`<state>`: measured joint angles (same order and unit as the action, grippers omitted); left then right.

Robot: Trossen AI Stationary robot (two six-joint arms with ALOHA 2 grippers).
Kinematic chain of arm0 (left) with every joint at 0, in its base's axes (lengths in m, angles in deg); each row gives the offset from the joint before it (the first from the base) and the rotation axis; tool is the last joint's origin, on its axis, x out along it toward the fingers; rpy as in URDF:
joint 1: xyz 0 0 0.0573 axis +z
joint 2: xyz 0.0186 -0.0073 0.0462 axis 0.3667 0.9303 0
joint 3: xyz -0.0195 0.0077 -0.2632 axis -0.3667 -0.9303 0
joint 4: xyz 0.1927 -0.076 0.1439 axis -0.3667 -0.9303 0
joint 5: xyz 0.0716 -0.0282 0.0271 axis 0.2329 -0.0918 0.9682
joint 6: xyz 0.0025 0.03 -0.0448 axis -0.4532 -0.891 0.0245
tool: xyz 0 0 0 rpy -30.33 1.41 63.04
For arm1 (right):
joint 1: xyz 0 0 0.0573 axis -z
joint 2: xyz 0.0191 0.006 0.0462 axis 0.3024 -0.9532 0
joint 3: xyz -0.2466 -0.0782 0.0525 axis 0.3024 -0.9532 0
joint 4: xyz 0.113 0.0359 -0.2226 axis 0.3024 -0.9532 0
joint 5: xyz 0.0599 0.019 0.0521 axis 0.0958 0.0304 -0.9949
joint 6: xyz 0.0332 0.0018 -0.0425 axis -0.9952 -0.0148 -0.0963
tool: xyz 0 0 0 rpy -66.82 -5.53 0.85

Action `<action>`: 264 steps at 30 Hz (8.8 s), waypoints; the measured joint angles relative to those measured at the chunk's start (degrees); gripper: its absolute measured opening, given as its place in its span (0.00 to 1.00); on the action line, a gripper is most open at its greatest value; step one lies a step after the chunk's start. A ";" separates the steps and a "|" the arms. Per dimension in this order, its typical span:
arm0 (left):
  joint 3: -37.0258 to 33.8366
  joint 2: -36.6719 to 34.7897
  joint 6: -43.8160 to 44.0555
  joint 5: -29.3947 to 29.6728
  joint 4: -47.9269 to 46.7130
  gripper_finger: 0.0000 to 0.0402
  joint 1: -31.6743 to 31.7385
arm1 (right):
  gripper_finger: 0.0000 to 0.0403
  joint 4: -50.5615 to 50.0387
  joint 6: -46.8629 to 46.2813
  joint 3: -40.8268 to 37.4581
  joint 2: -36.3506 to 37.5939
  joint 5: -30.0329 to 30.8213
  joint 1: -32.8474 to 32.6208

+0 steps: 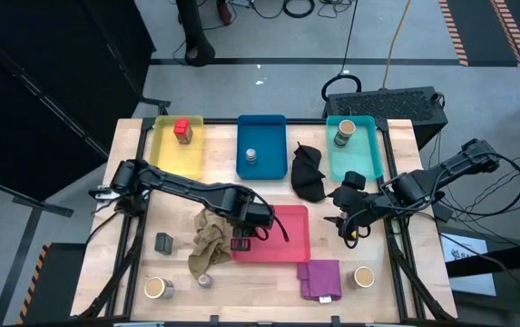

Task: Sort spices by type
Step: Put the top black seasoning can into the red bin, then put the right golden seasoning bottle into the light blue bin

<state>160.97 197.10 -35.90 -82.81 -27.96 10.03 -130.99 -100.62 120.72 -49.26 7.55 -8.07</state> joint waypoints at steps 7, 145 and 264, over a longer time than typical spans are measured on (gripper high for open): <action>1.99 2.02 -0.33 0.03 0.14 0.33 2.38 | 0.77 0.31 0.02 0.00 -0.02 0.03 0.00; -39.82 -40.50 -21.37 36.13 49.33 0.47 -12.87 | 0.78 -28.08 -82.44 28.11 -24.46 -33.15 -23.50; -39.76 -40.46 -19.76 36.15 47.36 0.47 -12.85 | 0.62 -14.39 -83.47 14.87 -22.40 -34.49 -19.92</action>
<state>121.22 156.65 -55.66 -46.66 19.41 -2.82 -145.38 -184.09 135.59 -71.66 -26.95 -27.99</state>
